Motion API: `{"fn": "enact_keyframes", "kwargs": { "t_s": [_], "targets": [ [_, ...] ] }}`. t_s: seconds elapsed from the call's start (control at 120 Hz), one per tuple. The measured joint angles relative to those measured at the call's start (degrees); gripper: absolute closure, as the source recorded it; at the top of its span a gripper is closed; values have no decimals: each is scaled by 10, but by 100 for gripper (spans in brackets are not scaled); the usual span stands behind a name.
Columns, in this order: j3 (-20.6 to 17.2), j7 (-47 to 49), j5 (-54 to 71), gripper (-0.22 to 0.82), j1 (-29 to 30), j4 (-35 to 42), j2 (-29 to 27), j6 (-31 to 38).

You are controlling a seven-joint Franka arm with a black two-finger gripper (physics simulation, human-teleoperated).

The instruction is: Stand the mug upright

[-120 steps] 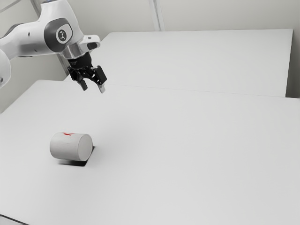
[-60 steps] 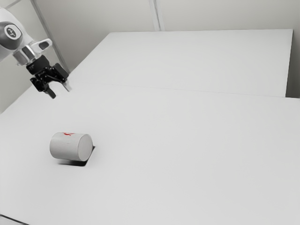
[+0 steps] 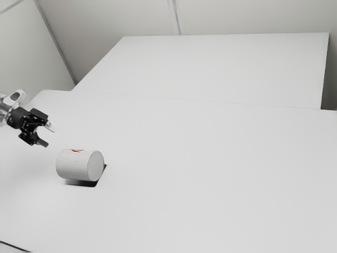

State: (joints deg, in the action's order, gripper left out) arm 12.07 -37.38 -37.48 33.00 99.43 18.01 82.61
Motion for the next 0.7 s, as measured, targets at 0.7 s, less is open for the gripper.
{"fn": "enact_keyframes", "kwargs": {
  "t_s": [0.7],
  "targets": [
    [-1,-149,-145,34,41,128,30,-40]
  ]
}}
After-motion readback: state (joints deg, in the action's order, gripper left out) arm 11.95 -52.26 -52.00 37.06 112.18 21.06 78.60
